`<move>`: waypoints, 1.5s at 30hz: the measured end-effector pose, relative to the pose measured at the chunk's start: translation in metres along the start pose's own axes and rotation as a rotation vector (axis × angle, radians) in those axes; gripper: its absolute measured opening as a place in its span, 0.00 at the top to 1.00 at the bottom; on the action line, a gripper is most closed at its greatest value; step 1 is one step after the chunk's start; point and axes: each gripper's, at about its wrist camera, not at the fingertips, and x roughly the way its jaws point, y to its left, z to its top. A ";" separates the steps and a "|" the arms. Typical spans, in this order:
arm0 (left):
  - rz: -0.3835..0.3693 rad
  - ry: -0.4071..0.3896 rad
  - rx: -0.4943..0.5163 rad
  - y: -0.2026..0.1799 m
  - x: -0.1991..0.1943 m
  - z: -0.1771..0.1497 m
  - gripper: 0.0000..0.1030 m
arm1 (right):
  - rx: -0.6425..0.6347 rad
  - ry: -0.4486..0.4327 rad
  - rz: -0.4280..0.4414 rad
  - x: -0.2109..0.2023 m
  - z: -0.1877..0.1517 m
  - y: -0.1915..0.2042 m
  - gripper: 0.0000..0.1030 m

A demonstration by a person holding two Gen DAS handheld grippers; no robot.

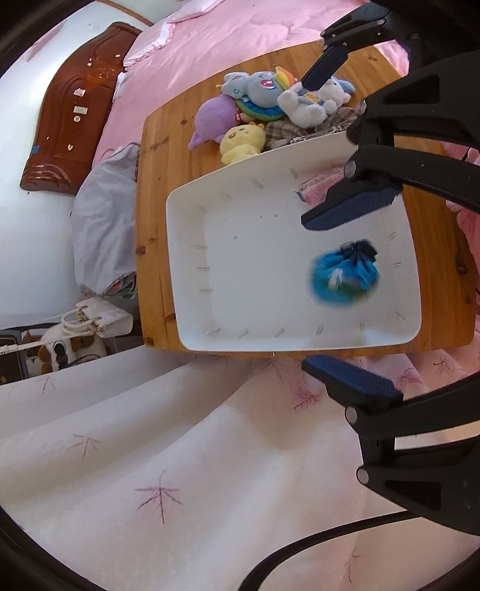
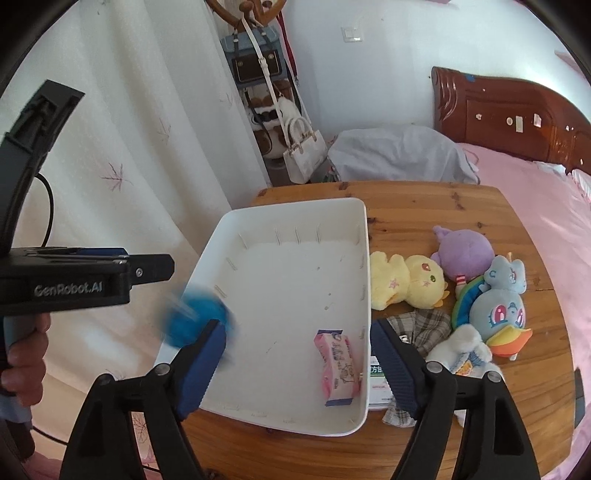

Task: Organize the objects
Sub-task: 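Lower the blue pouch into the white tray and open the left tool, then move the left tool to the white teddy bear while the right tool reaches the blue pony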

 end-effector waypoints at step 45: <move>-0.158 0.039 0.036 -0.193 0.009 -0.017 0.27 | -0.085 0.072 0.097 -0.053 0.025 -0.216 0.21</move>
